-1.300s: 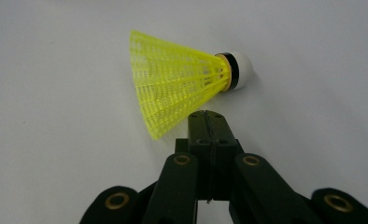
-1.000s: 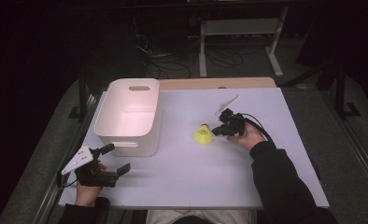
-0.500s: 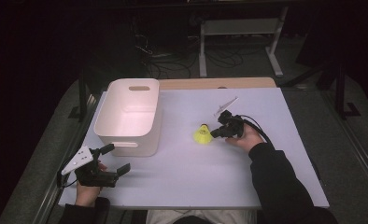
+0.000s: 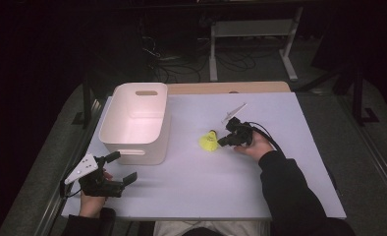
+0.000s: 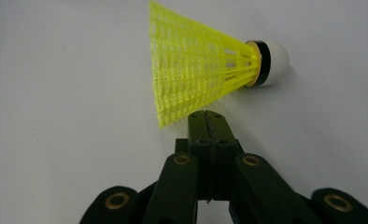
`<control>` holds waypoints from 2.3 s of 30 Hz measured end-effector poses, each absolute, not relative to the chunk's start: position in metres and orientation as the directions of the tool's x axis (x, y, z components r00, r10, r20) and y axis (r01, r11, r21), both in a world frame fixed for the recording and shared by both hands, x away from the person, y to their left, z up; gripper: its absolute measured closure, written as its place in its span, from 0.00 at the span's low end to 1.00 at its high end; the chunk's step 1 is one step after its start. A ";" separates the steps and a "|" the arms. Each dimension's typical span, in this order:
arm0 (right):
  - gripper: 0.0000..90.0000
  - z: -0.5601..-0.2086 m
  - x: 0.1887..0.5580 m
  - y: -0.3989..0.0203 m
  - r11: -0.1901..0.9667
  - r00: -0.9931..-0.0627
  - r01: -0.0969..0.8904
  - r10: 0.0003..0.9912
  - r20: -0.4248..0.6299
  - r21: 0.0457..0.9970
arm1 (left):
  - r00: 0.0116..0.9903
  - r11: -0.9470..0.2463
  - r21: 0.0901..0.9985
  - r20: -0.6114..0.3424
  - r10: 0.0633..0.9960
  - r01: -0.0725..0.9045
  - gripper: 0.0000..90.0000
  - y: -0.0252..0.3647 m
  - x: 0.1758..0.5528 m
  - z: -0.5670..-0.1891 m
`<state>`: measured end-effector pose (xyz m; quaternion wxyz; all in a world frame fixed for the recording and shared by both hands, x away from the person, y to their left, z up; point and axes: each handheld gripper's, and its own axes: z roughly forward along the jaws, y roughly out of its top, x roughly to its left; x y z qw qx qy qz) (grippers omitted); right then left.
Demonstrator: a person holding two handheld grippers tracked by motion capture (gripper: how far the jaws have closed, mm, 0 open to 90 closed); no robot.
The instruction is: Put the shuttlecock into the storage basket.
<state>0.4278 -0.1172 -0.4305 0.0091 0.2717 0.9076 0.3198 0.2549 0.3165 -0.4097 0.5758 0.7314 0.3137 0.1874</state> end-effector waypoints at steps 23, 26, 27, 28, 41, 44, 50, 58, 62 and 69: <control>0.99 -0.433 0.430 -0.102 0.642 -0.860 0.479 0.478 0.176 0.598 | 0.735 -0.140 0.960 -0.087 0.673 0.243 0.00 0.316 0.255 -0.410; 0.99 -0.433 0.430 -0.100 0.645 -0.864 0.474 0.472 0.175 0.599 | 0.735 -0.141 0.960 -0.087 0.673 0.243 0.00 0.316 0.255 -0.410; 0.99 -0.433 0.431 -0.100 0.646 -0.865 0.473 0.470 0.175 0.600 | 0.735 -0.141 0.960 -0.087 0.673 0.243 0.00 0.316 0.255 -0.410; 0.99 -0.433 0.431 -0.099 0.646 -0.865 0.473 0.470 0.175 0.600 | 0.735 -0.141 0.960 -0.087 0.673 0.243 0.00 0.316 0.255 -0.410; 0.99 -0.431 0.435 -0.091 0.641 -0.869 0.467 0.461 0.180 0.609 | 0.736 -0.142 0.959 -0.087 0.672 0.244 0.00 0.316 0.255 -0.410; 0.99 -0.432 0.435 -0.089 0.645 -0.872 0.462 0.455 0.180 0.609 | 0.736 -0.143 0.959 -0.087 0.671 0.243 0.00 0.316 0.255 -0.410; 0.99 -0.434 0.437 -0.086 0.643 -0.872 0.463 0.455 0.182 0.610 | 0.737 -0.143 0.959 -0.087 0.671 0.243 0.00 0.316 0.255 -0.410; 0.99 -0.436 0.439 -0.085 0.638 -0.870 0.468 0.455 0.191 0.611 | 0.737 -0.143 0.959 -0.087 0.671 0.243 0.00 0.316 0.255 -0.410; 0.99 -0.436 0.441 -0.084 0.632 -0.867 0.473 0.459 0.195 0.613 | 0.737 -0.143 0.959 -0.087 0.671 0.243 0.00 0.316 0.255 -0.410; 0.99 -0.435 0.444 -0.080 0.635 -0.867 0.472 0.458 0.194 0.611 | 0.737 -0.143 0.959 -0.087 0.670 0.243 0.00 0.316 0.255 -0.410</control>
